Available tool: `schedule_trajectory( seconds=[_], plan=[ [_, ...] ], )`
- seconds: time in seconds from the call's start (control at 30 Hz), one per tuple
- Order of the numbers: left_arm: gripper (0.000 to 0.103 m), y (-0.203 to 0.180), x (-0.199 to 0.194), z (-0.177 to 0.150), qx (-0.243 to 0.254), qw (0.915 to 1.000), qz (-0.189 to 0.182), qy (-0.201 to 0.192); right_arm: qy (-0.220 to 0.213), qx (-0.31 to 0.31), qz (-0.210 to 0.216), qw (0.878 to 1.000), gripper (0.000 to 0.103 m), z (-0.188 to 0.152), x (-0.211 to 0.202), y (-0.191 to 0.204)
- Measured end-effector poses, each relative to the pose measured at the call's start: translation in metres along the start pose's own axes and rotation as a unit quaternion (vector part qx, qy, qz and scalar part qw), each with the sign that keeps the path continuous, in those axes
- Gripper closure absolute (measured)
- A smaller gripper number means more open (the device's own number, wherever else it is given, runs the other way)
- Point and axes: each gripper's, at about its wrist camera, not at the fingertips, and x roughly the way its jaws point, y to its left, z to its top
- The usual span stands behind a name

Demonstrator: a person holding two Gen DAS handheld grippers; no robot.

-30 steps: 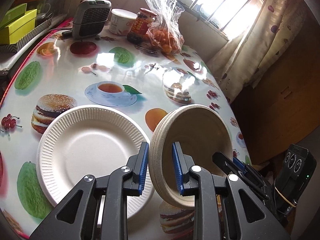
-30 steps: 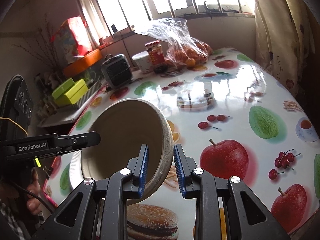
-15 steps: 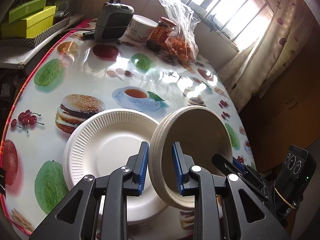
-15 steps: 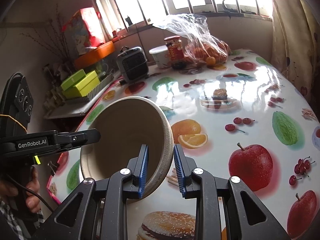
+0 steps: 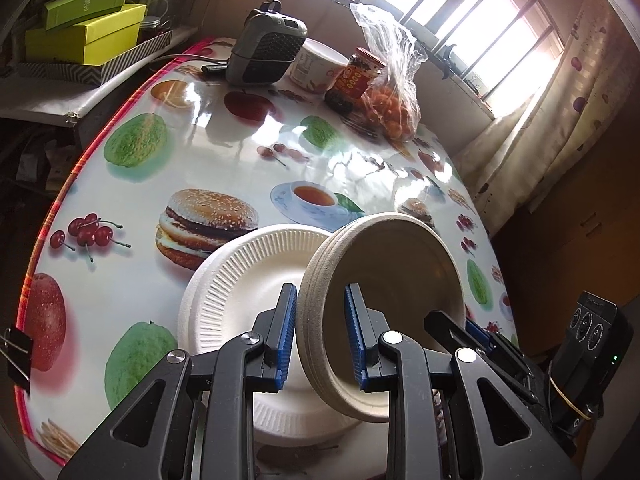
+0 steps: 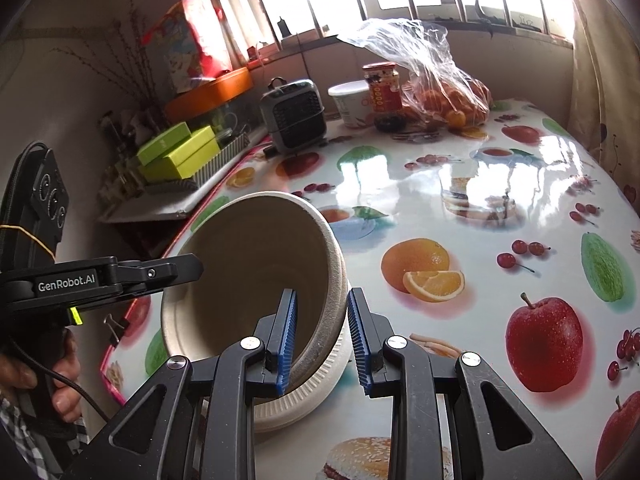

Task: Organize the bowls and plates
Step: 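Carry the nested tan bowls with both tools over the white plate stack, then lower the bowls onto the white plates and open both tools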

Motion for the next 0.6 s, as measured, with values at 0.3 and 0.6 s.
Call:
schedule_trajectory(
  seconds=[0.3, 0.6],
  plan=[
    [0.078, 0.02, -0.005, 0.001, -0.013, 0.9999, 0.007, -0.003, 0.01, -0.01, 0.009, 1.0, 0.078, 0.002, 0.014, 0.014],
    [0.078, 0.031, -0.006, 0.003, -0.022, 0.9997, 0.013, -0.001, 0.017, -0.016, 0.015, 1.0, 0.078, 0.003, 0.024, 0.023]
  ],
)
